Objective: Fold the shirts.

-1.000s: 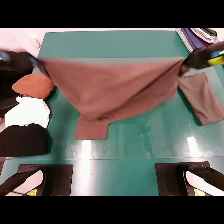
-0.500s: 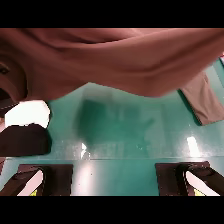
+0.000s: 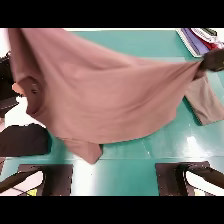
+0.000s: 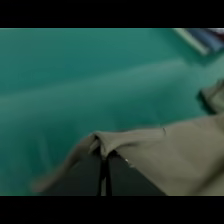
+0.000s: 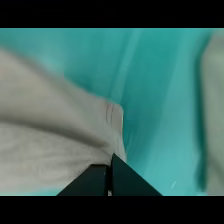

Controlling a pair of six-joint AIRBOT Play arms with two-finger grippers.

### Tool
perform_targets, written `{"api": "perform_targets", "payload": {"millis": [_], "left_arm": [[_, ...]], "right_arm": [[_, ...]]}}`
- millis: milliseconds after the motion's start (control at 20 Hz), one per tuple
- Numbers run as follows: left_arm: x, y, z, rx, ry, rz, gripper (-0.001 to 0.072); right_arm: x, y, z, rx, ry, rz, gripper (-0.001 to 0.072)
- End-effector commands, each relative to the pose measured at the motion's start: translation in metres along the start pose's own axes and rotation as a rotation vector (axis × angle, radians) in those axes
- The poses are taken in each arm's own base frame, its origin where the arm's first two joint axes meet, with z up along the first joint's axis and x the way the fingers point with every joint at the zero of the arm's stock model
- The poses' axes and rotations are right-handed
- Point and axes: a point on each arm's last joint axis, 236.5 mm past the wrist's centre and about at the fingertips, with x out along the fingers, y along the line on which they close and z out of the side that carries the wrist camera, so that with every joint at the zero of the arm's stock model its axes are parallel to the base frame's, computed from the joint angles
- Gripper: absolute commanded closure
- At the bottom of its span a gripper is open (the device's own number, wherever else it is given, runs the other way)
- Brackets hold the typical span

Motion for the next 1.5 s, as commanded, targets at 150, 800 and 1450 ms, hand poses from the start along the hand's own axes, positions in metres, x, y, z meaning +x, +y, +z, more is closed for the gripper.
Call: {"api": "perform_targets", "payload": {"millis": [150,800,1450], "left_arm": [[0.191,0.091,-0.145,-0.145,0.425,0.034,0.0683],[0.078,0.141,-0.274,-0.438,0.712,0.248,0.0182],[0.048,0.071,-0.461,-0.719,0.768,0.206,0.0182]], "right_arm": [[0.155,-0.022,-0.03,0.128,0.358,0.083,0.0697],[0.088,-0.046,-0.013,0.24,0.123,0.25,0.0282],[0.095,-0.021,-0.046,0.248,0.079,0.307,0.0284]]}}
